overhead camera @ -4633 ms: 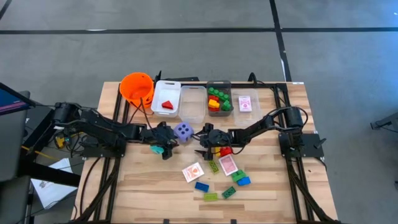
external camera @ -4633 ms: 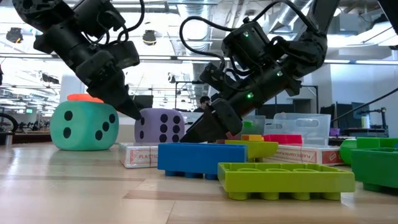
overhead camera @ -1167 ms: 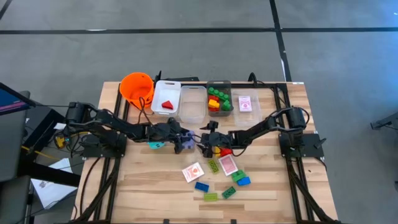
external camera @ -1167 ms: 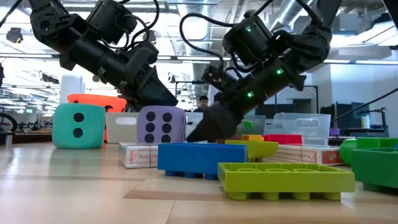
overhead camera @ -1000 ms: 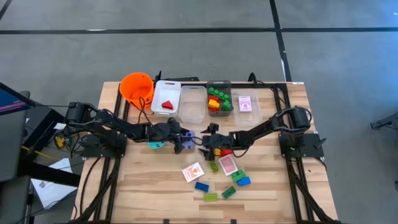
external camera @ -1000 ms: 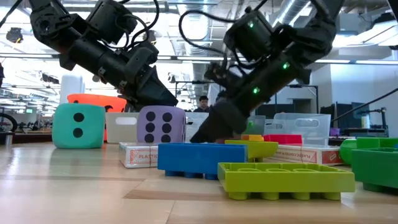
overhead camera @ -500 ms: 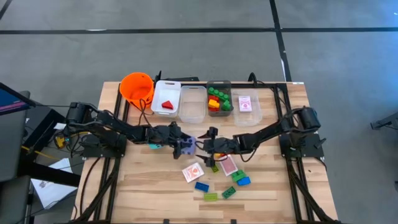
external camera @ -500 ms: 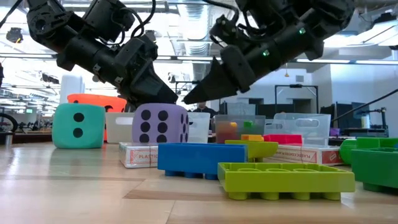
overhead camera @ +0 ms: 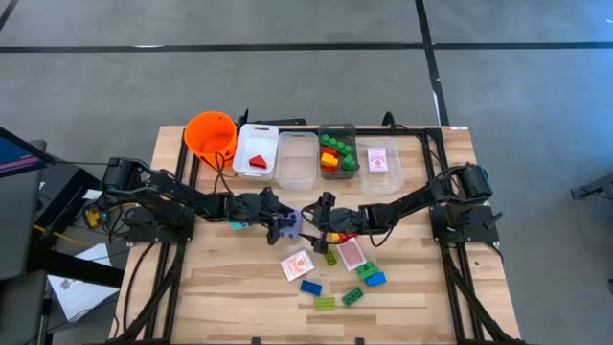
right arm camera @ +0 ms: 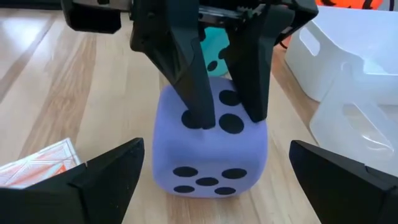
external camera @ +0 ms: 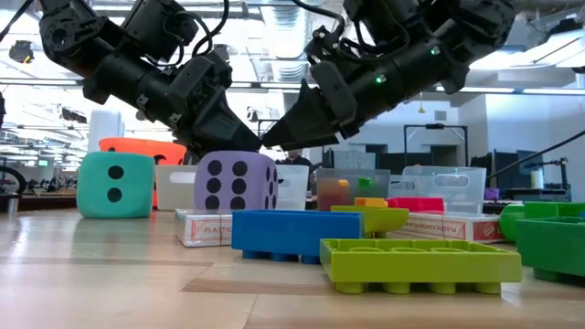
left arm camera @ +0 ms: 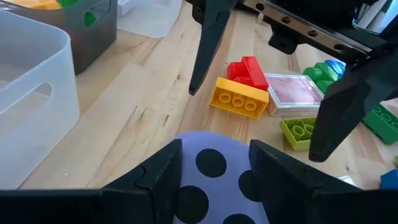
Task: Pick & Place Toys
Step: Put the large violet dice into the left transparent bin
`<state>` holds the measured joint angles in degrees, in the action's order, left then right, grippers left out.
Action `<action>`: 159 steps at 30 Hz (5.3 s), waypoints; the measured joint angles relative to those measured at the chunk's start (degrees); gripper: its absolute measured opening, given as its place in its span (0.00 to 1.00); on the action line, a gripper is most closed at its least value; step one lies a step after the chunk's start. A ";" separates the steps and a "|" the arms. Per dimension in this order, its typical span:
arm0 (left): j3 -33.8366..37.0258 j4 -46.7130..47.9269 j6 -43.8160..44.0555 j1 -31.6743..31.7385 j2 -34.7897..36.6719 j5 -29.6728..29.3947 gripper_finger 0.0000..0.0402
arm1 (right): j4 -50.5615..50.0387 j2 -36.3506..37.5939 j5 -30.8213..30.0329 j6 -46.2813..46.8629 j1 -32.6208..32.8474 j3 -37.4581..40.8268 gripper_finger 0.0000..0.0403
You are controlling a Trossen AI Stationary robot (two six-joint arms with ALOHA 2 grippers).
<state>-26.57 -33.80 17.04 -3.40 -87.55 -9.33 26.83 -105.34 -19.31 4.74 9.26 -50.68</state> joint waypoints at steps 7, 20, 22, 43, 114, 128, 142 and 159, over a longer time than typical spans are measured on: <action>0.00 -0.10 -0.02 0.04 0.00 -0.27 0.45 | 0.12 0.00 3.58 2.23 -1.15 0.00 0.98; 0.09 -1.76 -0.15 -0.11 -0.07 -0.34 0.45 | 0.43 0.00 6.01 2.87 -2.64 0.00 0.98; 0.09 -1.80 -0.16 -0.11 -0.07 -0.34 0.45 | 0.43 0.00 6.41 2.87 -2.70 0.00 0.98; 0.04 -2.14 -0.24 -0.11 -0.04 -0.41 0.45 | -0.91 -1.37 15.35 4.51 -5.55 -0.74 0.98; -0.15 33.17 9.94 -5.70 16.24 -10.24 0.23 | -4.37 -8.26 14.10 -6.74 -5.62 -7.13 0.98; 0.07 30.59 7.09 -5.57 16.02 -11.05 0.23 | -4.12 -7.57 15.31 0.93 -7.35 -7.13 0.98; 0.13 30.16 6.73 -5.57 16.02 -10.70 0.23 | -9.03 -3.41 14.11 -5.72 -5.82 -7.23 0.98; 0.02 29.77 6.78 -5.57 16.09 -10.75 0.23 | -10.08 -3.56 4.46 -9.44 -4.72 -7.23 0.98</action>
<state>-26.55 -4.03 23.81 -8.97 -71.46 -20.08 16.75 -108.90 -14.85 -4.70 4.54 -57.91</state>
